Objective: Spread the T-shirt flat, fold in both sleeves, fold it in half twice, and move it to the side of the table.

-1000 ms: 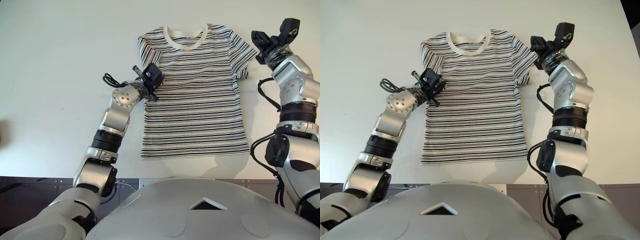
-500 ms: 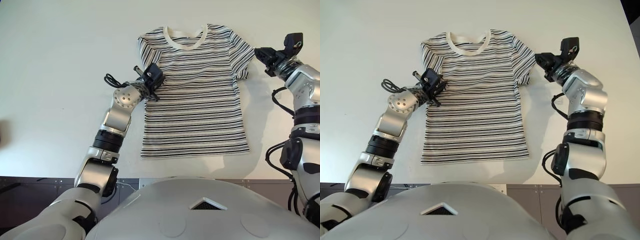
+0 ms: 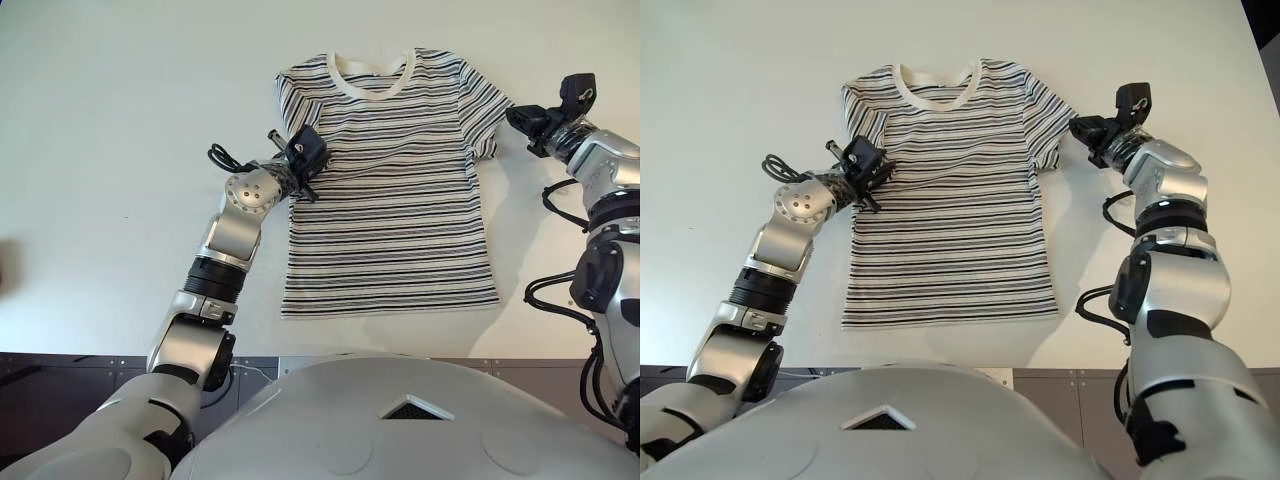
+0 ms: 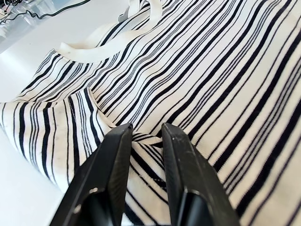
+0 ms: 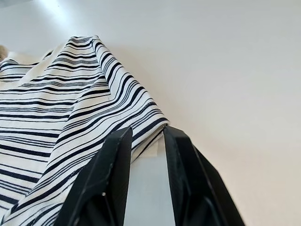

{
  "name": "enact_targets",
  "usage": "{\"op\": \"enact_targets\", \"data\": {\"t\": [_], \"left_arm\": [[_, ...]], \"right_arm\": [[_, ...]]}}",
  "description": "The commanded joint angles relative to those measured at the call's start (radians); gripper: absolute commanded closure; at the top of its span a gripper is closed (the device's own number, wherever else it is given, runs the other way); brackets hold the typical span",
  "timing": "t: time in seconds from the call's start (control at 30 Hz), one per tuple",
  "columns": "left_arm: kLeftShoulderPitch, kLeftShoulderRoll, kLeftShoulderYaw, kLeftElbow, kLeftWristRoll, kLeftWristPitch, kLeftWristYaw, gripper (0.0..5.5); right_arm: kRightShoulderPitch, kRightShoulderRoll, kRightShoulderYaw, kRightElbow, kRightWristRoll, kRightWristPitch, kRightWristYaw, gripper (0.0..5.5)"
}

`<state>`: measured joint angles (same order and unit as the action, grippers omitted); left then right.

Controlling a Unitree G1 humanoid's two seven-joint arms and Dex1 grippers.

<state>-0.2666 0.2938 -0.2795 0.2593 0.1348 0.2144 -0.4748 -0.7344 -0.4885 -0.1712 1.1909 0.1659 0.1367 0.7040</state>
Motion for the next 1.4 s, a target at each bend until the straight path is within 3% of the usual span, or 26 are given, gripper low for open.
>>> {"op": "enact_targets", "data": {"t": [0.03,0.6,0.9,1.0,1.17,1.4], "left_arm": [[-0.010,0.009,-0.012,0.006,0.017,0.006,-0.014,4.34],[-0.002,0.019,-0.025,-0.007,0.029,0.012,-0.043,4.34],[0.037,0.063,-0.031,-0.034,0.047,-0.007,-0.061,4.34],[0.008,0.061,-0.017,-0.018,0.050,-0.028,-0.038,4.34],[-0.026,0.022,0.033,-0.022,0.031,-0.072,0.048,4.34],[0.042,0.060,0.056,-0.269,0.025,-0.093,0.038,4.34]], "right_arm": [[-0.050,0.010,-0.026,0.041,0.004,-0.020,-0.017,4.28],[-0.049,0.048,-0.049,0.105,-0.035,-0.061,-0.065,4.28],[0.043,0.030,-0.048,-0.031,-0.019,-0.120,0.053,4.28],[0.187,0.021,-0.041,-0.355,0.050,-0.041,0.166,4.28],[0.574,-0.061,0.032,-1.094,0.177,0.189,0.302,4.28],[0.944,-0.246,0.100,-1.493,0.176,0.219,0.479,4.28]]}}
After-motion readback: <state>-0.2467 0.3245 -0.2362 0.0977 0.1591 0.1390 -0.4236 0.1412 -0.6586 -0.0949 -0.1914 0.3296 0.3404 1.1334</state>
